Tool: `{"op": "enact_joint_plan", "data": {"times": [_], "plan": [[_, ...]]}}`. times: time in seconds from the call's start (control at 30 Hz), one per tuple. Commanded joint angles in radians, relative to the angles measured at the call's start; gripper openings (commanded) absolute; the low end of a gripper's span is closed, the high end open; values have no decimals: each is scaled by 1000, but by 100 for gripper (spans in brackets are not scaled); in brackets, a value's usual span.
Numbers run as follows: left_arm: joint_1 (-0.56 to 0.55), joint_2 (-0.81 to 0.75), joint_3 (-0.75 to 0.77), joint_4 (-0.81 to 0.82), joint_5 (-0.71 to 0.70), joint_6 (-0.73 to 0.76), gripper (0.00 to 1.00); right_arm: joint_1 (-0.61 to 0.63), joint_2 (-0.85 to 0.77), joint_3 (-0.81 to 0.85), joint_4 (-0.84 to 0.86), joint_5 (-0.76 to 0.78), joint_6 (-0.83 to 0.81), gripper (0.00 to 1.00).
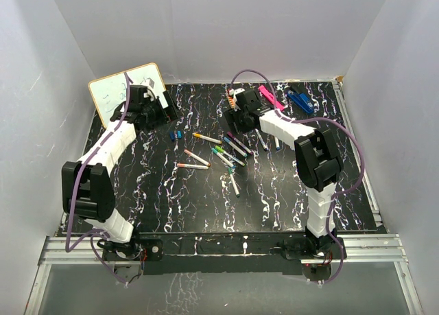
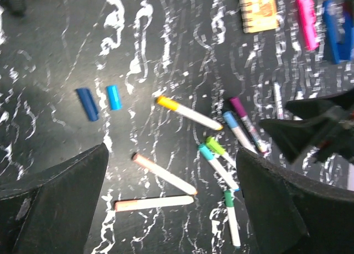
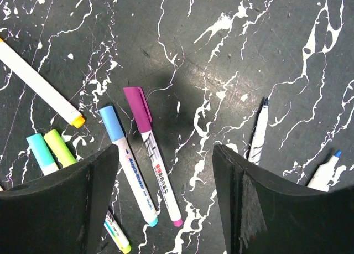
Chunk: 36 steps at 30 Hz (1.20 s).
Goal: Open the pen caps
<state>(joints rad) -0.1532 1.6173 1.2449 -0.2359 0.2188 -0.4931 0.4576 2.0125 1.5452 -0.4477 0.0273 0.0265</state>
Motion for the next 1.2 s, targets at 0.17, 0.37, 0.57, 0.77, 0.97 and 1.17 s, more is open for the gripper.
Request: {"op": "enact_joint_plan", "data": {"times": [0.17, 0.37, 0.57, 0.77, 0.97, 1.17], "plan": [[4, -85, -26, 105, 93, -39, 99, 13, 6, 25, 6, 38, -33, 63], [5, -80, -23, 100, 90, -42, 98, 15, 6, -5, 4, 29, -39, 58], [4, -74, -17, 99, 88, -45, 99, 17, 7, -28, 4, 19, -43, 56], [4, -79, -25, 98, 83, -45, 98, 22, 15, -41, 4, 9, -39, 54], [5, -80, -30, 99, 77, -45, 99, 27, 24, -46, 4, 3, -37, 52], [6, -82, -34, 98, 74, -45, 98, 28, 37, -51, 4, 1, -35, 50]]}}
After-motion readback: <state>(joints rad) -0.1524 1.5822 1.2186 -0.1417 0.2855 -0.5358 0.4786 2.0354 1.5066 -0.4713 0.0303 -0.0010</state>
